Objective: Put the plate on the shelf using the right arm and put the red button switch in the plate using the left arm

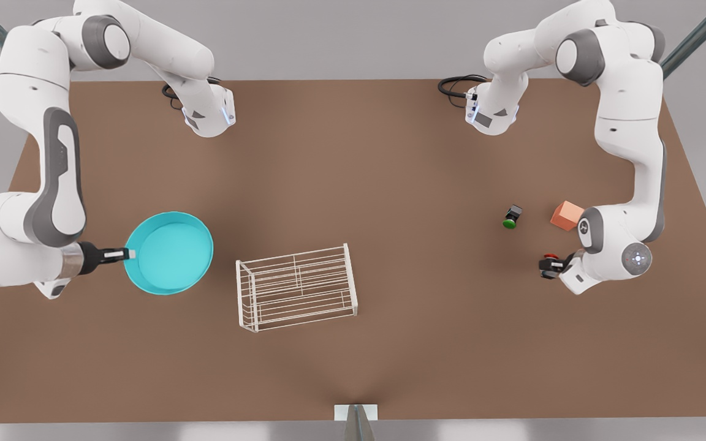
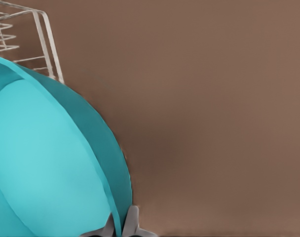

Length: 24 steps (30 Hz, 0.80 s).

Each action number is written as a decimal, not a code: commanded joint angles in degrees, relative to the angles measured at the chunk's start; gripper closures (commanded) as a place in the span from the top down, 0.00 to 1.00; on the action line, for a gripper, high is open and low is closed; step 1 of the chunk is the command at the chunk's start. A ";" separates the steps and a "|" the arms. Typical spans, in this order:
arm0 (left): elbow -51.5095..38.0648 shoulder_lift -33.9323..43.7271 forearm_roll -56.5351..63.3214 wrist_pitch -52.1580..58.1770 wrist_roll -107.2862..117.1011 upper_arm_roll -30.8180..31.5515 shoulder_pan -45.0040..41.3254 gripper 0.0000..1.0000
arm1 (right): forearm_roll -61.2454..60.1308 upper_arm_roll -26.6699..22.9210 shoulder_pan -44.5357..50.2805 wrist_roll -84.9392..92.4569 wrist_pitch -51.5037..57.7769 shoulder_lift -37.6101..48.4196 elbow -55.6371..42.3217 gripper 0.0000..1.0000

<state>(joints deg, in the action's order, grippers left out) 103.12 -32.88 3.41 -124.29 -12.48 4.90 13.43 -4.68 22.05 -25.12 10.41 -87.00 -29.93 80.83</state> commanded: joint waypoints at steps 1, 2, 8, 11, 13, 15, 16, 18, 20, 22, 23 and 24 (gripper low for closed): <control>-0.03 -0.25 -0.07 -0.25 -10.11 0.02 0.64 1.00 | -1.12 3.34 0.16 -13.83 4.73 0.05 -0.67 0.20; -0.11 -0.25 -0.16 -0.08 -10.02 0.02 0.46 1.00 | -1.03 5.10 0.25 -16.64 4.47 0.05 -1.64 0.20; 0.06 -1.92 -0.68 -2.63 -9.85 0.11 0.11 1.00 | -1.12 5.81 10.09 -29.48 -6.60 -1.01 -3.92 0.20; 0.15 -2.80 -0.68 -4.29 -9.85 0.03 0.29 1.00 | -1.21 5.72 12.55 -31.76 -12.93 -2.06 -4.80 0.20; 0.15 -3.24 -0.68 -4.47 -9.85 0.02 0.29 1.00 | -1.12 5.81 14.57 -32.64 -17.85 -4.34 -5.59 0.20; 0.06 -3.77 -0.60 -5.44 -9.94 0.02 0.37 1.00 | -1.12 5.81 16.59 -35.28 -21.98 -5.66 -5.59 0.20; 0.06 -4.03 -0.60 -5.53 -9.94 0.02 0.37 1.00 | -1.12 5.81 17.65 -36.69 -23.13 -6.19 -5.59 0.20; 0.06 -4.12 -0.60 -5.97 -9.94 0.02 0.46 1.00 | -0.94 5.90 19.85 -38.62 -26.03 -7.86 -5.86 0.20; -0.03 -4.47 -0.60 -6.41 -9.85 0.02 0.37 1.00 | -0.50 5.81 21.52 -40.99 -27.61 -8.13 -5.42 0.20; -0.03 -4.56 -0.51 -6.67 -9.85 0.02 0.29 0.99 | -0.59 5.81 21.43 -41.17 -27.61 -8.04 -5.42 0.21; -0.03 -4.56 -0.24 -6.67 -9.94 0.02 0.29 0.89 | -0.77 5.72 21.26 -41.52 -27.61 -8.04 -5.50 0.49; -0.03 -4.56 -0.24 -6.67 -9.94 0.02 0.29 0.83 | -0.59 5.72 21.26 -42.22 -27.53 -7.95 -5.50 1.00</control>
<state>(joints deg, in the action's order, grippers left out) 103.12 -37.49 2.95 -130.12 -19.94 4.92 13.75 -5.29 27.76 -3.86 -15.47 -110.96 -37.99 75.36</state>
